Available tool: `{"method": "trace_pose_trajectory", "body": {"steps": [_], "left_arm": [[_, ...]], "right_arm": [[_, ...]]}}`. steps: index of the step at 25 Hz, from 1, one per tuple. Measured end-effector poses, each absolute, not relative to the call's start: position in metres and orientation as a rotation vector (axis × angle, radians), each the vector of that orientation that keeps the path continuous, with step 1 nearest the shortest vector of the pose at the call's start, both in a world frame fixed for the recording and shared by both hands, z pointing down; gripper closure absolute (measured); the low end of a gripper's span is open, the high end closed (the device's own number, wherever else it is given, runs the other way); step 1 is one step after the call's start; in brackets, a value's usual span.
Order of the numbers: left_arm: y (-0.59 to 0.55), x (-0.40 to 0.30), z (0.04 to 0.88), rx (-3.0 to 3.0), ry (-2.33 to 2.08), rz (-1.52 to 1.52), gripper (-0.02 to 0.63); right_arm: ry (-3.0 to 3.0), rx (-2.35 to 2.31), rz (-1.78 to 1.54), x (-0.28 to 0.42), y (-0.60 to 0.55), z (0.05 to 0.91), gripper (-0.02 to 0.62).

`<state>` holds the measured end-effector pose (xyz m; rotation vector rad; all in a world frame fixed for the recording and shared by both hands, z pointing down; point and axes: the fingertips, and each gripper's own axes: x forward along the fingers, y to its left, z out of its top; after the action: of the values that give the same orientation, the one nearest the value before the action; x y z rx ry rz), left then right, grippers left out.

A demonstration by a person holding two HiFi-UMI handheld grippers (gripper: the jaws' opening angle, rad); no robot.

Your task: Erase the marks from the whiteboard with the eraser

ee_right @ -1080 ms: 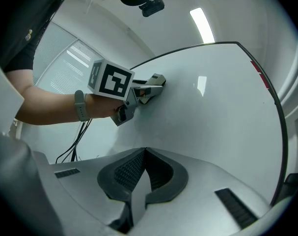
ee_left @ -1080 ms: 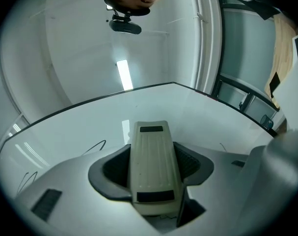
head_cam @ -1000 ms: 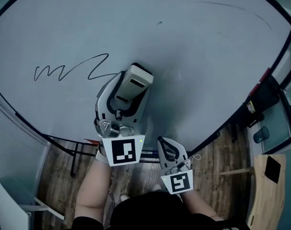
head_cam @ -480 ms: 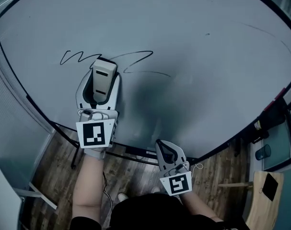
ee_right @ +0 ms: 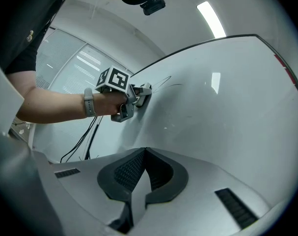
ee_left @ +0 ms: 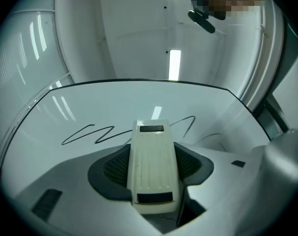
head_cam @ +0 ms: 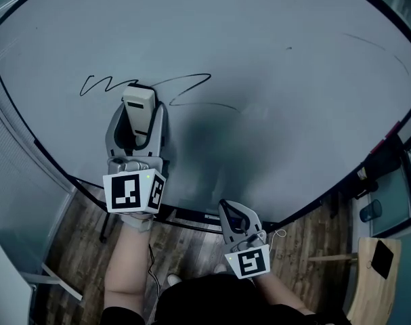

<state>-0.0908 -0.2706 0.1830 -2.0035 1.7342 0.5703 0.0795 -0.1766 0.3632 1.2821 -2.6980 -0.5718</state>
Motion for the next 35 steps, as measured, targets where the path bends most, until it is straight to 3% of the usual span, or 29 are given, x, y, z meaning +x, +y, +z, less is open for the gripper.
{"method": "trace_pose_trajectory", "body": {"steps": [8, 17, 24, 35], "left_arm": [[-0.253, 0.049, 0.145, -1.947, 1.556, 0.514, 0.342], [-0.245, 0.121, 0.147, -1.865, 1.434, 0.384, 0.342], [-0.243, 0.110, 0.149, -1.875, 1.361, 0.358, 0.341], [-0.259, -0.011, 0.139, -1.802, 1.368, 0.322, 0.339]], "right_arm": [[-2.626, 1.438, -0.565, 0.133, -0.181, 0.358, 0.566], [-2.497, 1.608, -0.504, 0.198, -0.189, 0.364, 0.568], [-2.526, 1.573, -0.528, 0.181, -0.197, 0.360, 0.566], [-2.614, 1.450, -0.531, 0.086, -0.205, 0.361, 0.568]]}}
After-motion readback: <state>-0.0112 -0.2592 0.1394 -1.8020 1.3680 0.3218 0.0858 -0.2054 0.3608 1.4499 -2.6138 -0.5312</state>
